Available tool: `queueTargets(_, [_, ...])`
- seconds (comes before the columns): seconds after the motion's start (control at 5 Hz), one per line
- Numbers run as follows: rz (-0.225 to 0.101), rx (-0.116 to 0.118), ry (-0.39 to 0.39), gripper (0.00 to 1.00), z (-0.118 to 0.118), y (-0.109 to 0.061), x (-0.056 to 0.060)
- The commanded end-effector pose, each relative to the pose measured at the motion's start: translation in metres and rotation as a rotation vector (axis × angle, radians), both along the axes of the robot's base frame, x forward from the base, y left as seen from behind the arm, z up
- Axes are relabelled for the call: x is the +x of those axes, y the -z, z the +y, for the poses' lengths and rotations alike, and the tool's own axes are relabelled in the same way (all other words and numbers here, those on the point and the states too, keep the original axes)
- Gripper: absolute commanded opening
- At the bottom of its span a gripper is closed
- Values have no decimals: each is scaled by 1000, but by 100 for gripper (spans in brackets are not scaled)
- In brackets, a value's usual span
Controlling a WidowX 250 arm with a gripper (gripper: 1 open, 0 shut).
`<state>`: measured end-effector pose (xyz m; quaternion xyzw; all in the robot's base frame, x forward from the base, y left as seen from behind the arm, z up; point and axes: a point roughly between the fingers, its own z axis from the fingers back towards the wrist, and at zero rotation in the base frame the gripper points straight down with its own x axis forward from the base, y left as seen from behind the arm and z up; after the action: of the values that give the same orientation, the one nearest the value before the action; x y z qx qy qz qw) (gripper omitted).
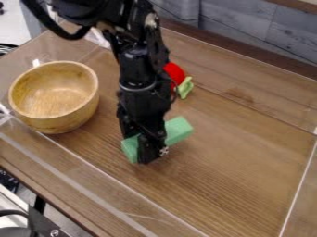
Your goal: Remove the green stick from the brown bowl and put it on the table
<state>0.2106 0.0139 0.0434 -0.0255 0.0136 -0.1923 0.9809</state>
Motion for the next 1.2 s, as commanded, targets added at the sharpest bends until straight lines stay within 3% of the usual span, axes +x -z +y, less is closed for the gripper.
queueTargets(0.0, [-37, -4, -35, 0, -6, -4, 6])
queueTargets(0.2, [-37, -8, -66, 0, -10, 1, 7])
queueTargets(0.6, [-37, -17, -34, 0, -24, -4, -2])
queueTargets(1.0, [-37, -21, -138, 0, -16, -7, -1])
